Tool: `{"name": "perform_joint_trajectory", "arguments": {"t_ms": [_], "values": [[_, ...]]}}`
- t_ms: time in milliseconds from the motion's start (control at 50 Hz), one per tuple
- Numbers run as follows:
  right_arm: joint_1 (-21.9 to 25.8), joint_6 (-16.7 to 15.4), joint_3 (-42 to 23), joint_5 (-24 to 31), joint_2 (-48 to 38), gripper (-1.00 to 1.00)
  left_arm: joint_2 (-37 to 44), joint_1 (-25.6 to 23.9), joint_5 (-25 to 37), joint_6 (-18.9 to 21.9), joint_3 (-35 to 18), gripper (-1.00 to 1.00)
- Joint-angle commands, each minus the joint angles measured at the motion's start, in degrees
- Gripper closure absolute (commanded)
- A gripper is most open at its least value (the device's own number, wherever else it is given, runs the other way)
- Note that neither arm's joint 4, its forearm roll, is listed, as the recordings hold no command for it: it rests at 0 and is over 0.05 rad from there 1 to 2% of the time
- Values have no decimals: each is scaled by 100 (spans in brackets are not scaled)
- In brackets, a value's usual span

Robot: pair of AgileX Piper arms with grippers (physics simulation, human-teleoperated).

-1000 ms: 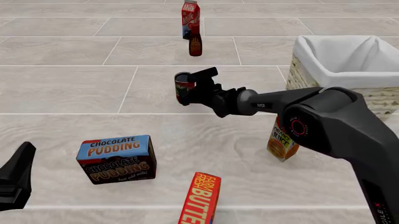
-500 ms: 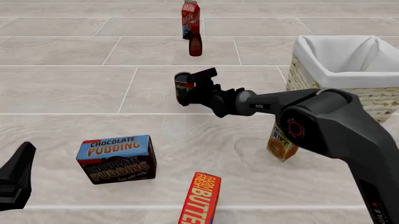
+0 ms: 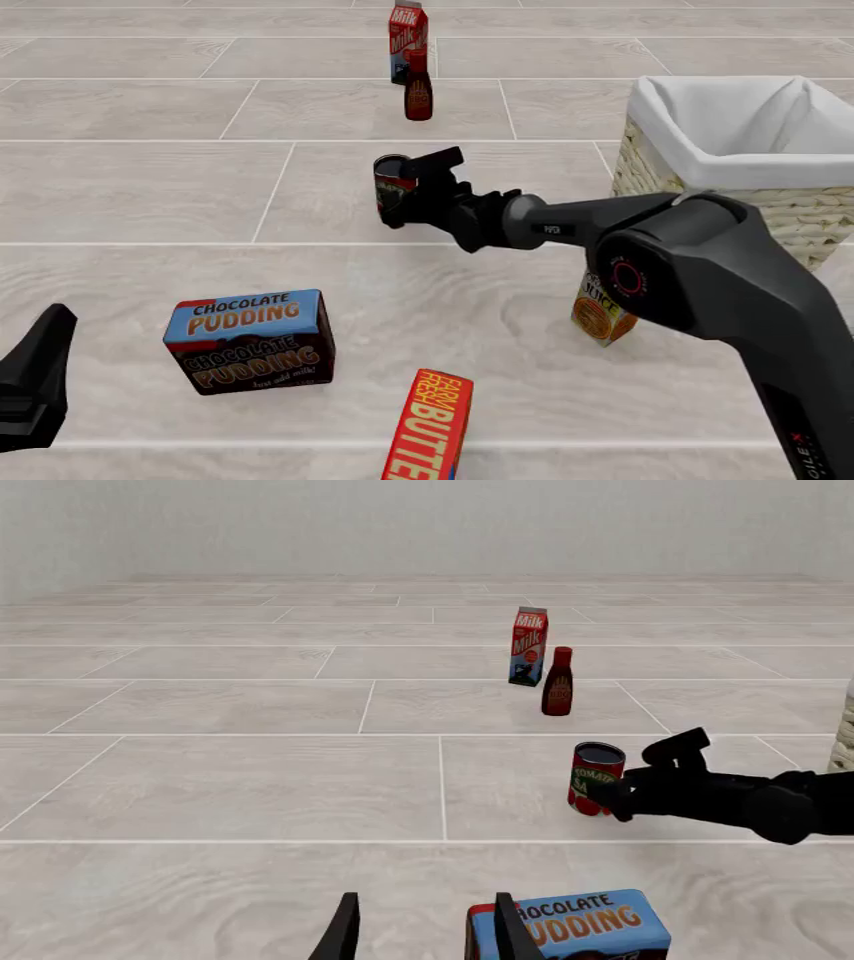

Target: Pick the tomato sauce and place it in the basket.

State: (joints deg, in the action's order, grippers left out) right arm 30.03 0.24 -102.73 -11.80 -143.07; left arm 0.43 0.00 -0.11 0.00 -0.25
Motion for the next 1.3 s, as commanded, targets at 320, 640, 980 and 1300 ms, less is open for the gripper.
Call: {"name": "perform_joint_trajectory", "arguments": {"t_ms": [320,640,980,1300], "values": [[31,32,-162,79,-115,-100,0,0,0,0,0,-100],[27,61,-322,170,-244,-100,0,0,0,0,0,-100],[26,54,-367,206,-263,-100,0,0,0,0,0,-100],[41,33,-443,271,-278,-100,0,0,0,0,0,-100]]}}
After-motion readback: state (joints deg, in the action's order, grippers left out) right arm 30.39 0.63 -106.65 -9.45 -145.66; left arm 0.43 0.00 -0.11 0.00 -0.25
